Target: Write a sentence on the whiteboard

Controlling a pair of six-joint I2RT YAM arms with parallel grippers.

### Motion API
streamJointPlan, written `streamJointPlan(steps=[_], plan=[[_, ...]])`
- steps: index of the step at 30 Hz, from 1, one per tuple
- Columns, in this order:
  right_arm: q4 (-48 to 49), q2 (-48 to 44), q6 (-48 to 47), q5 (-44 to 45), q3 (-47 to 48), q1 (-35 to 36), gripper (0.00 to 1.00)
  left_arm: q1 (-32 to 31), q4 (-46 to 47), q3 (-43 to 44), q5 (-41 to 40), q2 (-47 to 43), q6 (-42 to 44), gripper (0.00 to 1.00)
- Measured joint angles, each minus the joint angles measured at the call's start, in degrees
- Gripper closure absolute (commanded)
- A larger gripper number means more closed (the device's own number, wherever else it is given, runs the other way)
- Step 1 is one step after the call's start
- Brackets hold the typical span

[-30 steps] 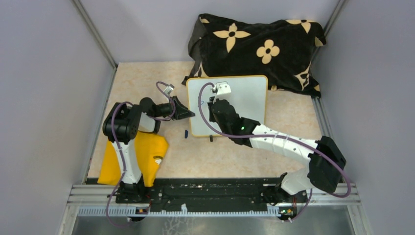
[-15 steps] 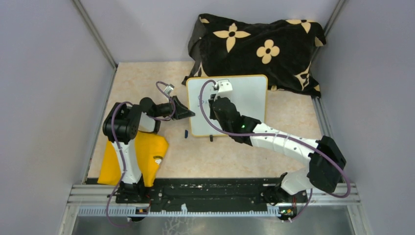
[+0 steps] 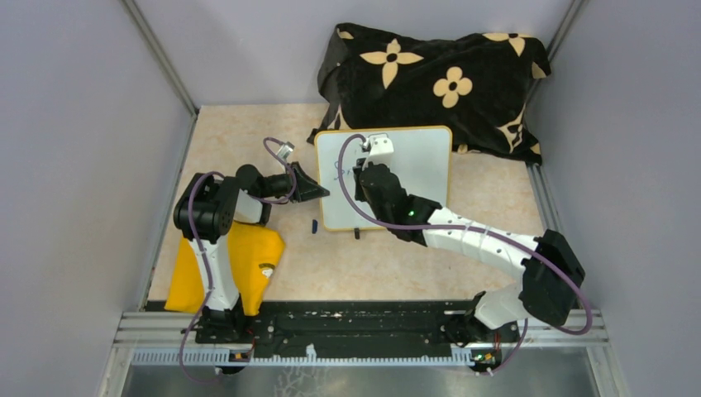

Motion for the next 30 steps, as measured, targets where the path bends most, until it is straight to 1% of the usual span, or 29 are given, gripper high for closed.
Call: streamJointPlan(steps=[11,30], plan=[[0.2,-1.9,0.4,0.9,-2.0,-0.3,1.00,0.0,0.0,0.0,0.1,0.0,0.0,1.00],[0.3,-2.6,1.1,0.3,-3.6,-0.4,1.00,0.0,0.0,0.0,0.1,0.1,0.0,1.00]])
